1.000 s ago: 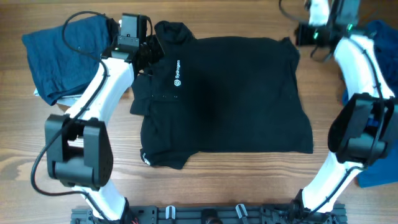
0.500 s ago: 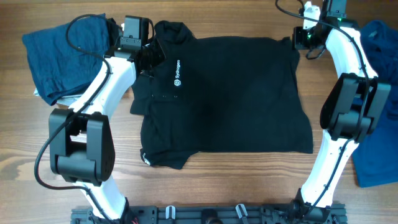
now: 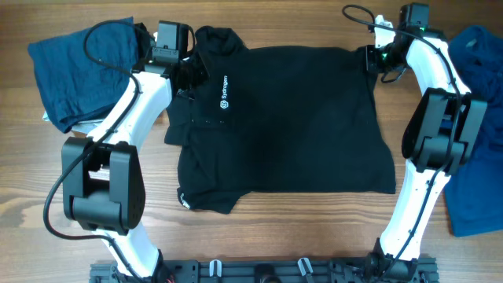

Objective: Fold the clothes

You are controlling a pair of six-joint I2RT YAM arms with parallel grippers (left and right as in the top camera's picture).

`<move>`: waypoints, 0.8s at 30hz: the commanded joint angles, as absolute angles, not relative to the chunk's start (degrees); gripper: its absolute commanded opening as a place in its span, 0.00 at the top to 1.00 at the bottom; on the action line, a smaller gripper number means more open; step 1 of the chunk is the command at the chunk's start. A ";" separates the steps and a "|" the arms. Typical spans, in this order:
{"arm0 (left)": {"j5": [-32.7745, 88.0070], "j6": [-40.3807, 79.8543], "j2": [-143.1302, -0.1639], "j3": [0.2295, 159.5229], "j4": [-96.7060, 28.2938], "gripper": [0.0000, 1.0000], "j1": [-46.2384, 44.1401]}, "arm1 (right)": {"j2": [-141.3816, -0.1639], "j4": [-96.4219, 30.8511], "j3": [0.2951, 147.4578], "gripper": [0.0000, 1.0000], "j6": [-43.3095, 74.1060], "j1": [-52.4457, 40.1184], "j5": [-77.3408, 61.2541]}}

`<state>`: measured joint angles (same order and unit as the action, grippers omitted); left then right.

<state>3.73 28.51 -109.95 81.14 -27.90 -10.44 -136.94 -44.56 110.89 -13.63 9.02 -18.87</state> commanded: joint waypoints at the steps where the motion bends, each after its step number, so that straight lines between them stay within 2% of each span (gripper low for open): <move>1: 2.92 27.38 -110.72 80.90 -28.14 0.96 -10.22 | -137.75 -42.46 111.33 0.96 -14.96 8.64 -20.91; 4: 2.92 27.38 -110.72 80.90 -28.14 0.96 -10.22 | -137.03 -40.56 113.16 0.96 -14.22 8.73 -20.14; 8: 2.92 27.38 -110.72 80.90 -28.14 0.96 -10.22 | -137.16 -39.24 113.95 0.96 -10.44 8.69 -11.62; 24: 2.92 27.35 -110.72 80.90 -28.25 0.96 -10.22 | -139.96 -42.61 113.89 0.96 -10.87 8.47 -15.90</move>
